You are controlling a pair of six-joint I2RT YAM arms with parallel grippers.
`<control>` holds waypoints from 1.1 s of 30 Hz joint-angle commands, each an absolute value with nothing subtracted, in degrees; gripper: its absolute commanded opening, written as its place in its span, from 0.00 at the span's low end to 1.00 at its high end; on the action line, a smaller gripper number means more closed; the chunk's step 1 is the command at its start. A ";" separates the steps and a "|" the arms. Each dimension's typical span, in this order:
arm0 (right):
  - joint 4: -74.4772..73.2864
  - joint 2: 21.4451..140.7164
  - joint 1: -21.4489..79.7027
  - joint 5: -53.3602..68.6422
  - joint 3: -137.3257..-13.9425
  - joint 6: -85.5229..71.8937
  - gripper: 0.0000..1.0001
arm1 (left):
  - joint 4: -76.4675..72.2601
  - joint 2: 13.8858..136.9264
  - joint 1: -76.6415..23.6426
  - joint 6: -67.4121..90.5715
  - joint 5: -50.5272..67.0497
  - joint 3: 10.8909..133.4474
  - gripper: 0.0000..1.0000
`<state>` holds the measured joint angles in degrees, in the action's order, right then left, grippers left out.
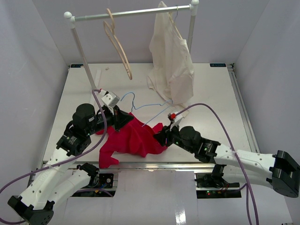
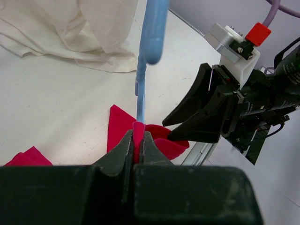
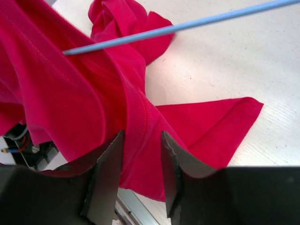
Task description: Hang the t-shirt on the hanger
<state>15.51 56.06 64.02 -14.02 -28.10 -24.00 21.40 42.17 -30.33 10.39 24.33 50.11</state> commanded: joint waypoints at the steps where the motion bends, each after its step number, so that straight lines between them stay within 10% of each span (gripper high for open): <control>1: 20.93 55.14 65.30 -19.12 -26.03 -25.63 0.33 | 18.35 41.29 -30.32 10.97 23.23 49.99 0.00; 8: 21.66 57.11 65.29 -21.13 -26.28 -25.05 0.08 | 17.57 40.88 -30.32 10.81 24.82 49.39 0.00; 15: 9.52 53.04 61.09 -35.65 -30.02 -22.88 0.08 | 22.78 39.88 -30.32 7.40 28.50 50.18 0.00; 33: -2.85 47.75 41.13 -22.22 -41.54 -14.48 0.08 | 33.49 39.06 -30.32 -2.37 30.01 50.22 0.00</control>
